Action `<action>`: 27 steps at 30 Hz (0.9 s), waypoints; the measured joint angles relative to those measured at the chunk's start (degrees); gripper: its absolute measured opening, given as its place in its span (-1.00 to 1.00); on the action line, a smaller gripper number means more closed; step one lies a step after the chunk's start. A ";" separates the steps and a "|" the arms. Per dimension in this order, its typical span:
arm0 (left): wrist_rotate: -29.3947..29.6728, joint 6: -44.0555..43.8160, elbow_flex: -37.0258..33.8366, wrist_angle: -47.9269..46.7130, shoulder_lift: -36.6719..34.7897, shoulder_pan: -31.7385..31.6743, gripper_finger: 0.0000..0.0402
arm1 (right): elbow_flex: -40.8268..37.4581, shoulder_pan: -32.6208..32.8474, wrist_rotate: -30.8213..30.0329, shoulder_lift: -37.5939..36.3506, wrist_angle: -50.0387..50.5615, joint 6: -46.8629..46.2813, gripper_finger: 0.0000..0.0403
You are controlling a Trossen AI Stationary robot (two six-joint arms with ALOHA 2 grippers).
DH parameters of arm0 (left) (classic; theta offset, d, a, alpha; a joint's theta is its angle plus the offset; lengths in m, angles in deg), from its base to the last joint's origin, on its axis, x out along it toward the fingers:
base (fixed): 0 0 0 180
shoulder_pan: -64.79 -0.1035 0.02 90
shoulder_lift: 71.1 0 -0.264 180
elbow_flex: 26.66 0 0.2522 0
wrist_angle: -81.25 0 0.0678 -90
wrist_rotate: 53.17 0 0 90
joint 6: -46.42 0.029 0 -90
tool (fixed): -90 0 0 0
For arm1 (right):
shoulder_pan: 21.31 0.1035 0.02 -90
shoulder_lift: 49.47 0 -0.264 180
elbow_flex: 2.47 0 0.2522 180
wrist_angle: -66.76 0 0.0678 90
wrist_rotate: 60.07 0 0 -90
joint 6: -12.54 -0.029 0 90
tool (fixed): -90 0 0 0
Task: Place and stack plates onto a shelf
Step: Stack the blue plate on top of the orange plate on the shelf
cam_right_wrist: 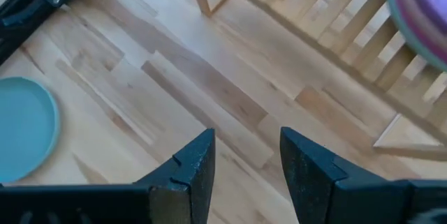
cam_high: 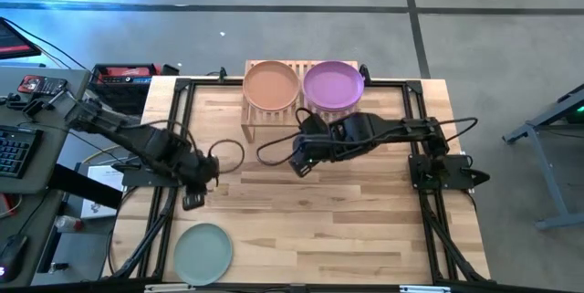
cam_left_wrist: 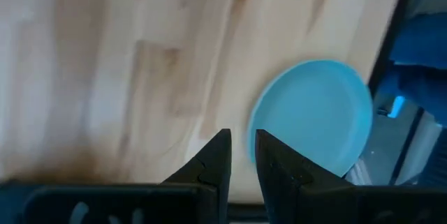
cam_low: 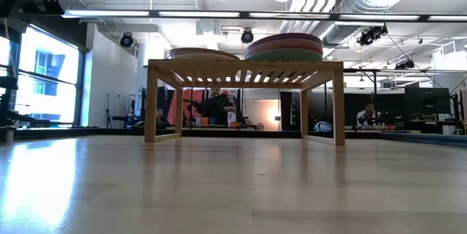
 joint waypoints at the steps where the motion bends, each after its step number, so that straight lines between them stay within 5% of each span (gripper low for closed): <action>1: 0.01 -0.73 -0.93 2.10 0.07 1.04 -0.73 | -0.01 0.41 0.03 0.14 -0.01 -0.30 -0.32; 9: 0.21 -4.80 -7.78 13.47 0.04 8.44 -0.73 | -1.42 2.61 0.09 1.04 -1.21 -1.75 -0.32; 27: 0.48 2.36 -17.49 25.11 0.31 18.62 -0.73 | -8.06 2.77 1.33 0.99 -4.68 -1.80 -0.32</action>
